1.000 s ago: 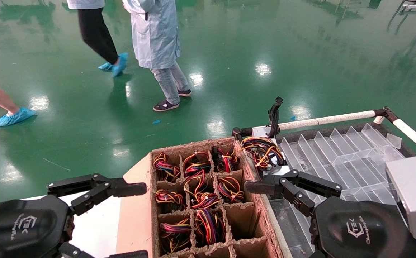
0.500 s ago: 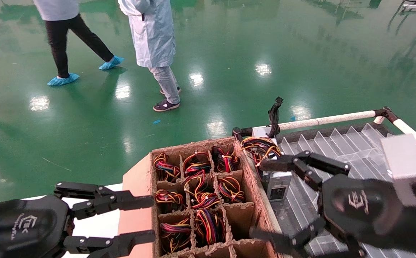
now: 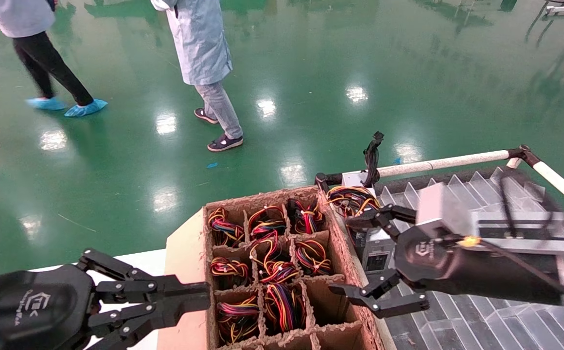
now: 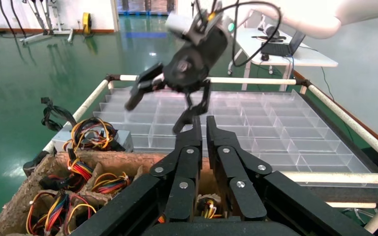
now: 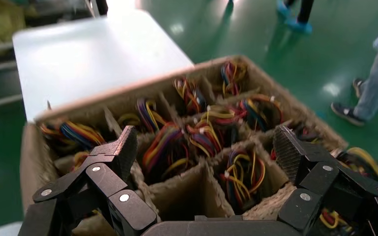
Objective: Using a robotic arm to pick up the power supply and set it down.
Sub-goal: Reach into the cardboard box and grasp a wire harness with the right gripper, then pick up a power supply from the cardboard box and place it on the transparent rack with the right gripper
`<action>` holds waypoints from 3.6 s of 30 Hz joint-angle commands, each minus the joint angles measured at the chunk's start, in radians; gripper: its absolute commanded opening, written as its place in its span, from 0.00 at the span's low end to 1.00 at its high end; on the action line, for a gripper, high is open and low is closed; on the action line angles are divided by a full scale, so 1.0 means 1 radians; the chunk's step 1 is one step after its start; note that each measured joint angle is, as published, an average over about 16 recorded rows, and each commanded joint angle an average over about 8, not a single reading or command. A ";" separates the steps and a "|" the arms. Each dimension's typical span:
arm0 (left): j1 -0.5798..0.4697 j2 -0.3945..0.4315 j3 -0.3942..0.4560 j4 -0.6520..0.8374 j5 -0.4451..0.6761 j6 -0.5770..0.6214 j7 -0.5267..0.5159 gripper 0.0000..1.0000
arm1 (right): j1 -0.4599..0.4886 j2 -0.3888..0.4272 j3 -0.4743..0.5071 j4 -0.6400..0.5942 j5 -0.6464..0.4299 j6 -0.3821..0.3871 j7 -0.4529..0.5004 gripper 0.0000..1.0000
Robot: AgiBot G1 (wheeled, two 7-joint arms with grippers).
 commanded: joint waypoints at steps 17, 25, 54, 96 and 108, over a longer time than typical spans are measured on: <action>0.000 0.000 0.000 0.000 0.000 0.000 0.000 0.00 | 0.124 -0.187 -0.126 -0.207 -0.238 0.052 -0.090 0.00; 0.000 0.000 0.000 0.000 0.000 0.000 0.000 0.05 | 0.153 -0.232 -0.149 -0.291 -0.273 0.054 -0.131 0.00; 0.000 0.000 0.000 0.000 0.000 0.000 0.000 0.18 | 0.222 -0.337 -0.178 -0.552 -0.322 0.072 -0.268 0.00; 0.000 0.000 0.001 0.000 0.000 0.000 0.000 1.00 | 0.266 -0.180 0.005 -0.559 -0.011 -0.145 -0.272 0.00; 0.000 0.000 0.001 0.000 0.000 0.000 0.000 1.00 | 0.323 -0.072 0.073 -0.451 0.108 -0.182 -0.203 0.00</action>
